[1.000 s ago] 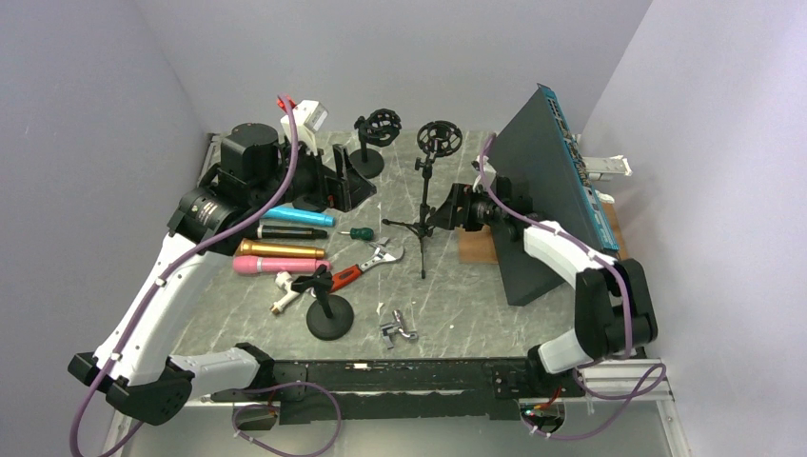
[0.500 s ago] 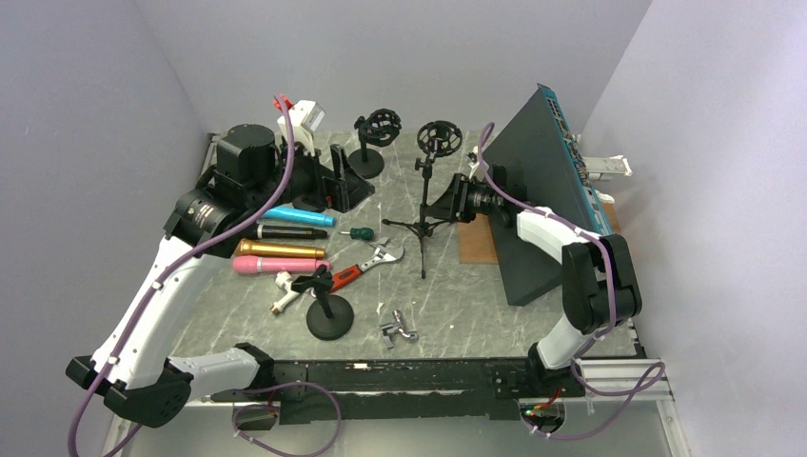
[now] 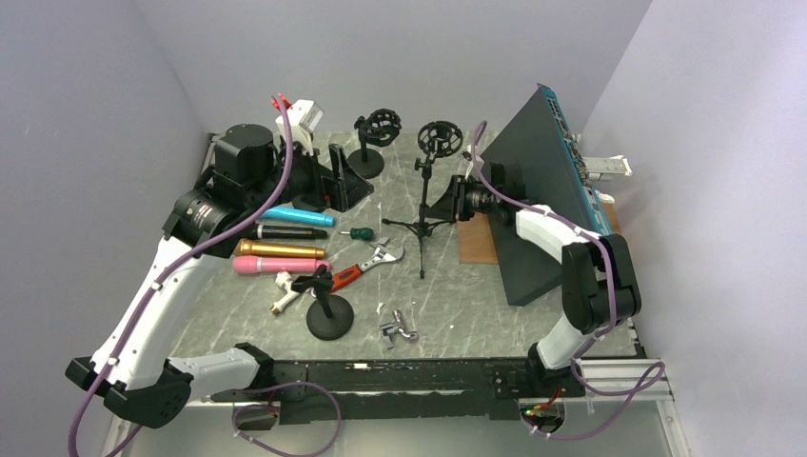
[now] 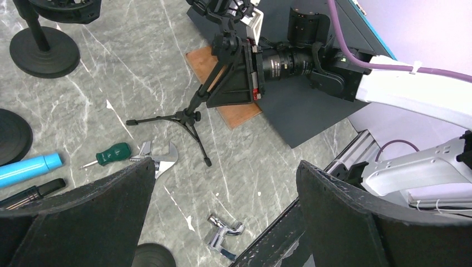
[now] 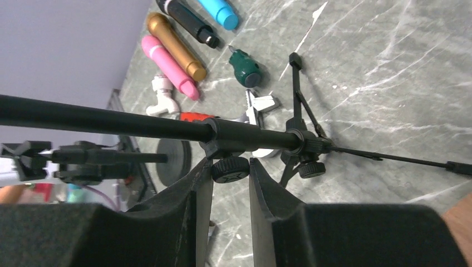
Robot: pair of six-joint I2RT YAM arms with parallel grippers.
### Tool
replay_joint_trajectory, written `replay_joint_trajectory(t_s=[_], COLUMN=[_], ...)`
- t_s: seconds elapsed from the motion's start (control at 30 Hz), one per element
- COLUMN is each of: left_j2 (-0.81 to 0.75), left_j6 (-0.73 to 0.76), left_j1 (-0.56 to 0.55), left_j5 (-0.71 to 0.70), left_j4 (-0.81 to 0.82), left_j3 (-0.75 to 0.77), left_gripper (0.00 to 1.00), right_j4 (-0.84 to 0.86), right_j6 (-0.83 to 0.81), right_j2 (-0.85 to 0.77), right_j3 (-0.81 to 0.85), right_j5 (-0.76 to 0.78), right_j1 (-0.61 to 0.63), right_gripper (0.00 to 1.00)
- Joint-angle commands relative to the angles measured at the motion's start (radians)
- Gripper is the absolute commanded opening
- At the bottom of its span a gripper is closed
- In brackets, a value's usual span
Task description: Remove the microphone from the stand
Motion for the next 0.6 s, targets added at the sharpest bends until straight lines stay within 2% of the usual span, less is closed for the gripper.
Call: replay_joint_trajectory(t_s=[0.0,0.1,0.27,0.4,0.57], left_j2=[-0.013,-0.011,-0.006,-0.003,0.001], left_j6=[-0.001,-0.003,-0.005,-0.005,-0.006], left_j1=[0.006,0.006,0.006,0.008,0.007], left_j5=[0.021,0.026,0.030,0.030,0.028], left_j4=[0.018,0.021,0.022,0.021,0.018], left_j3=[0.012,0.010,0.010,0.014,0.022], left_gripper=[1.00,0.99,0.99,0.99,0.99], right_j4=[-0.095,-0.154,-0.174,-0.185,-0.154], right_j6=[-0.236,-0.364,-0.478,-0.553,-0.511], right_j2=[-0.067,-0.106,-0.152,-0.174,-0.199], right_j3=[0.022,0.012,-0.006,-0.001,-0.029], right_j5=[0.135,0.255,0.442,0.580,0.594], right_j1=[0.041,0.097,0.159,0.217,0.218], right_gripper=[0.06,0.07,0.12,0.21,0.37])
